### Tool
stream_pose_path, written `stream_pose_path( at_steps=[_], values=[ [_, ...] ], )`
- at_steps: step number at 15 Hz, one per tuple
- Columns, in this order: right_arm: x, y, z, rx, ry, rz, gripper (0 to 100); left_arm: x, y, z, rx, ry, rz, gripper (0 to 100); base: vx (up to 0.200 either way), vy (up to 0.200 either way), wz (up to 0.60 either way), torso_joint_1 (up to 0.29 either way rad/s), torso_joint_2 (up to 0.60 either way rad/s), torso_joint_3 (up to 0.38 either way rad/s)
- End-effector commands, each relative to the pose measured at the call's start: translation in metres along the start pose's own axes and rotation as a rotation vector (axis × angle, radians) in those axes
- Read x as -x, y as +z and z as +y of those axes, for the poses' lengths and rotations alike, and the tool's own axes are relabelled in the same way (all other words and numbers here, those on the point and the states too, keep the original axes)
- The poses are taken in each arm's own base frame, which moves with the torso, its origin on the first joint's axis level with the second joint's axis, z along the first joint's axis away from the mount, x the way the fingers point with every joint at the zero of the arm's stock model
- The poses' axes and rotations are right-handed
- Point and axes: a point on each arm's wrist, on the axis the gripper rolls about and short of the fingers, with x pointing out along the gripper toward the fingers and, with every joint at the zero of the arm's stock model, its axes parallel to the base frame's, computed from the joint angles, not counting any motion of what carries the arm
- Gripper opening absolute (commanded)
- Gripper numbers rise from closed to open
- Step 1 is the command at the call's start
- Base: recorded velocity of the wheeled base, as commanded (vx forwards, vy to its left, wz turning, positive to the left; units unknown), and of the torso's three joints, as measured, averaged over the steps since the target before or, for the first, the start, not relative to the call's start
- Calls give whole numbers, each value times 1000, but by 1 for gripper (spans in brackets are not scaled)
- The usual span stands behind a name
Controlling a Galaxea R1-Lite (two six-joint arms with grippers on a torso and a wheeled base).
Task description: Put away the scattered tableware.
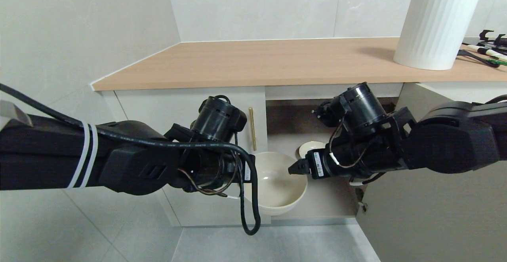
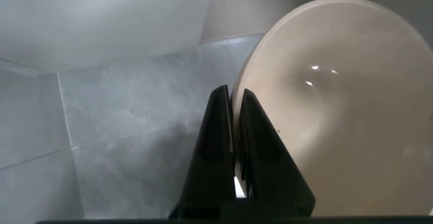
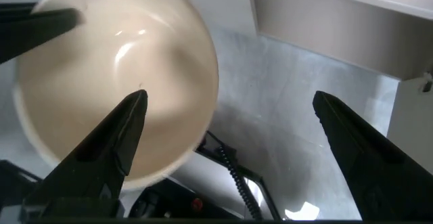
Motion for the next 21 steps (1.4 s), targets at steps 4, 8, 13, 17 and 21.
stream_pose_path(
  at_steps=[4, 8, 13, 17, 21],
  values=[
    [-27, -5, 0, -4, -18, 47, 0, 1, 1, 0, 1, 1, -4, 0, 0, 0, 0, 0, 0, 0],
    [-26, -2, 1, -11, -15, 38, 0, 1, 0, 0, 0, 1, -3, 0, 0, 0, 0, 0, 0, 0],
    [-26, -3, 1, -10, -17, 42, 0, 0, 0, 1, 0, 26, -12, 100, 0, 0, 0, 0, 0, 0],
    [-27, -4, 1, -8, -20, 46, 0, 6, 3, 1, 5, 21, -29, 100, 0, 0, 0, 0, 0, 0],
    [-38, 4, -17, -46, -66, 35, 0, 20, 9, 2, 16, 41, -84, 100, 0, 0, 0, 0, 0, 0]
  ],
)
